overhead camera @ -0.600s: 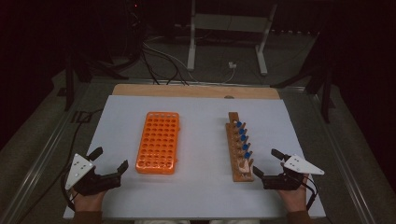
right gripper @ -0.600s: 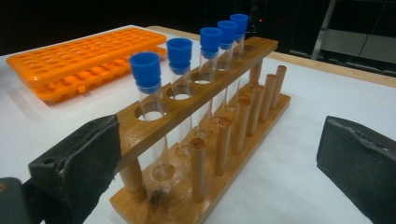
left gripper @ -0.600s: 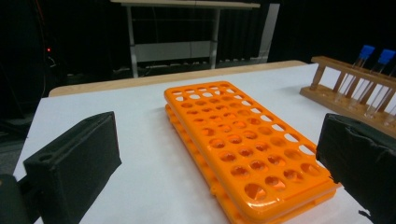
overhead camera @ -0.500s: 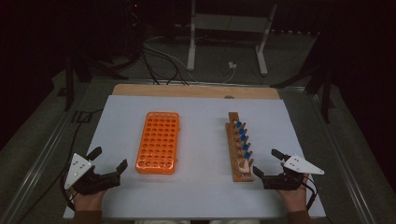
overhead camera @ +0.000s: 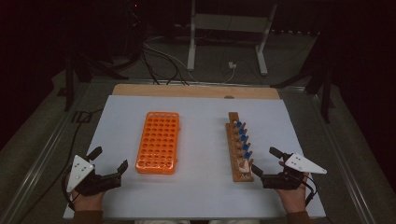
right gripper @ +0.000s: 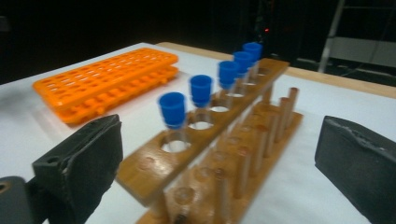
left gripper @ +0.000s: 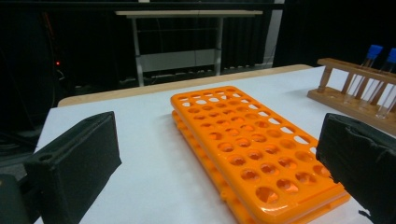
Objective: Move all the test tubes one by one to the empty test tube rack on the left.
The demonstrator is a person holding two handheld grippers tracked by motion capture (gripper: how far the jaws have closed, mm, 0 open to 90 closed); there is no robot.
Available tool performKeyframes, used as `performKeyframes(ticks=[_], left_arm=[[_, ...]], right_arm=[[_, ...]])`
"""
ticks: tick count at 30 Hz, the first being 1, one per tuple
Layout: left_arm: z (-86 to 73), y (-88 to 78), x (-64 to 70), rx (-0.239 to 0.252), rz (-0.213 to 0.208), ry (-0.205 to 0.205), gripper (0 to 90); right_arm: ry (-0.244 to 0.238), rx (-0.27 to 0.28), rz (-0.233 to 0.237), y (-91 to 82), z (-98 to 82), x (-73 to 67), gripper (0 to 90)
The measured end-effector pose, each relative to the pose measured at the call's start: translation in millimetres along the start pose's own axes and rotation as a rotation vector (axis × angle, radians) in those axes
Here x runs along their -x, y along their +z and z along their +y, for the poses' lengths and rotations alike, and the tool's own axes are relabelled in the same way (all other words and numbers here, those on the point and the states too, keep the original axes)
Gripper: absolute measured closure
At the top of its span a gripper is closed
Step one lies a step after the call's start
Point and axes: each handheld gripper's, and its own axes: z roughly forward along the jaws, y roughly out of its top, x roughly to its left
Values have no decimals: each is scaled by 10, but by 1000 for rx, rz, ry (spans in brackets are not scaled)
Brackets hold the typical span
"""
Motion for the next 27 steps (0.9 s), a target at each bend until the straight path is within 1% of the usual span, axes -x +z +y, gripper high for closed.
performKeyframes(ticks=[1,3,5,8,9,11,12,13,14,15,17,20,23,27], left_arm=[[-2,0,2,0,-1,-6,4],[-3,0,0,-3,1,-11,4],[-7,4,-6,-6,-2,-19,4],[-14,11,-4,-15,-1,-20,4],[-14,11,-4,-15,-1,-20,4],[-14,12,4,-17,-6,-18,4],[-14,12,4,-17,-6,-18,4],[-15,13,5,-17,-7,-18,4],[-18,16,4,-19,-11,-20,4],[-18,16,4,-19,-11,-20,4],[-21,18,6,-24,-13,-20,4],[-20,16,11,-23,-14,-18,4],[-20,15,13,-24,-14,-14,4],[-26,19,16,-23,-14,-7,5]], right_arm=[[-6,-8,3,13,9,-25,15],[-14,-20,21,40,23,-74,54],[-31,-44,20,67,41,-133,120],[-36,-72,53,130,67,-186,191],[-32,-67,56,148,68,-195,242],[-17,-74,54,185,74,-197,359],[-12,-82,44,204,73,-195,416],[-7,-91,42,221,67,-190,450],[-2,-99,50,237,60,-183,502],[3,-104,63,249,51,-178,534],[-8,-115,67,271,39,-184,605],[-23,-132,68,306,31,-197,678],[-45,-140,55,341,37,-204,745],[-55,-142,45,371,45,-200,757]])
